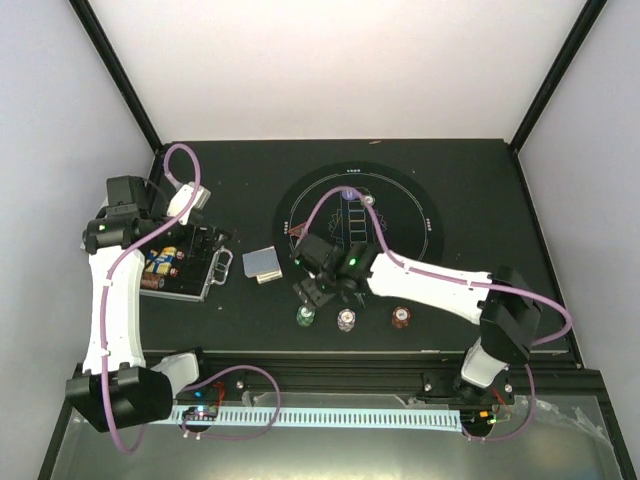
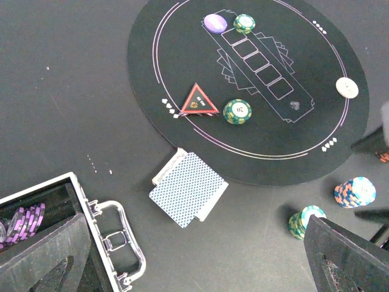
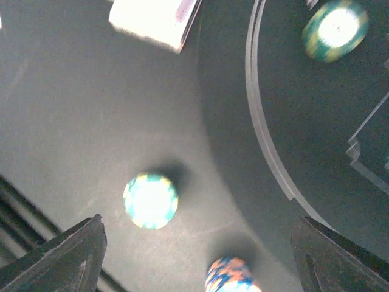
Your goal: Distribute texas hold em gaming equipment
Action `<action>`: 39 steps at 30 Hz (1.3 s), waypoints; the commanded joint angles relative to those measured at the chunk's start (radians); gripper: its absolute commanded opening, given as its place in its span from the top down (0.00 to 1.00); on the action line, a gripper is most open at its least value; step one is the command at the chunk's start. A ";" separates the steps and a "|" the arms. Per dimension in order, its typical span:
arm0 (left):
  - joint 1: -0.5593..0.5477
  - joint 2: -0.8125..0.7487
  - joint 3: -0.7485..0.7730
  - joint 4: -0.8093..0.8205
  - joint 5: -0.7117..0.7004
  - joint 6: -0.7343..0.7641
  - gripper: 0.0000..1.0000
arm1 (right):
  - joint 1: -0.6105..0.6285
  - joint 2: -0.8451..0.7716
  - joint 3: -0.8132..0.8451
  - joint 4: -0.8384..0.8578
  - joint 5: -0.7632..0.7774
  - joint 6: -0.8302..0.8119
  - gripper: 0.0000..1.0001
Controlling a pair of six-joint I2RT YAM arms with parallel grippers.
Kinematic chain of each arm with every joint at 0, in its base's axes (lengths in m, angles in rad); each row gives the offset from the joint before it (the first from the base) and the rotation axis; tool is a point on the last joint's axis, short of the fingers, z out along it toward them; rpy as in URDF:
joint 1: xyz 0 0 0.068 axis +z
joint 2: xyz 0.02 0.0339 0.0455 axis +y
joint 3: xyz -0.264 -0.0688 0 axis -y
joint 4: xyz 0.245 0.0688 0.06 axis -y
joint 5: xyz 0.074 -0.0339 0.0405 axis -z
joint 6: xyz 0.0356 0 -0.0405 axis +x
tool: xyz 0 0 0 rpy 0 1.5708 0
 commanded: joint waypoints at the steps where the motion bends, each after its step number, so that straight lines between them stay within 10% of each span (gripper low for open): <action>1: 0.008 -0.040 0.021 -0.029 0.015 -0.018 0.01 | 0.075 0.010 -0.064 0.038 -0.014 0.097 0.14; 39: 0.007 -0.066 0.018 0.010 0.001 -0.032 0.01 | 0.120 0.295 0.001 0.069 -0.038 0.059 0.43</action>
